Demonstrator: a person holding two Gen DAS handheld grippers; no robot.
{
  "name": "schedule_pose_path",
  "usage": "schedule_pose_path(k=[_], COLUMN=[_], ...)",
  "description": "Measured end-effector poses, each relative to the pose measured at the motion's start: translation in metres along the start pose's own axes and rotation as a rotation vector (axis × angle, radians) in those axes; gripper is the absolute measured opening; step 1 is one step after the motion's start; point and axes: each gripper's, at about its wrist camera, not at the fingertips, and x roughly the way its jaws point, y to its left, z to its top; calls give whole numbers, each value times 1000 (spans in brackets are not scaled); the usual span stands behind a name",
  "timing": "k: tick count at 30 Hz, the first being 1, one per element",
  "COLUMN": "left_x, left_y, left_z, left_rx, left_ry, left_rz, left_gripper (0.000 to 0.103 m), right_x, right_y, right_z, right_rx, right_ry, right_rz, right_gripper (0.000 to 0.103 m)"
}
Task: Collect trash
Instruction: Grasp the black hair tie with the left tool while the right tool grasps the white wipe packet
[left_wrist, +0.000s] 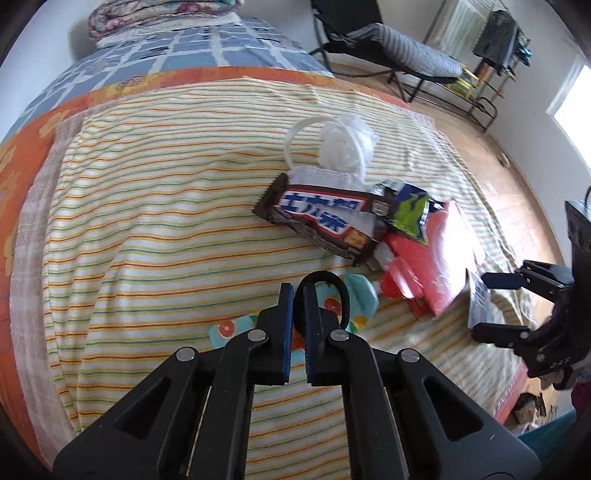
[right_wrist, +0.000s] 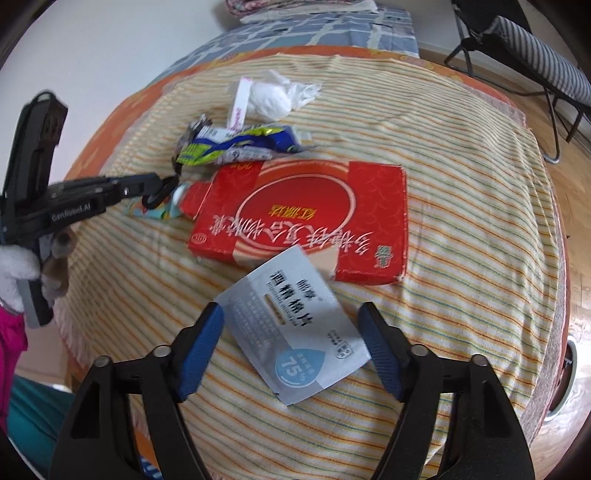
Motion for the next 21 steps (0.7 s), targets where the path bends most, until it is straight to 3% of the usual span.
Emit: schedule_pose_path(k=[6, 13, 16, 21], left_x=[1, 4, 2, -8], left_y=[-4, -10, -6, 0], left_z=[1, 1, 2, 2], left_rx=[3, 43, 22, 5], left_ry=[8, -18, -27, -52], left_rz=[25, 65, 62, 61], left_gripper=[5, 3, 2, 2], right_x=[4, 13, 11, 5], right_y=[10, 26, 24, 20], right_z=[-2, -8, -9, -12], right_rx=[-50, -158, -144, -126], right_ry=[21, 33, 28, 11], right_rz=[-15, -133, -133, -124], right_gripper=[79, 79, 78, 65])
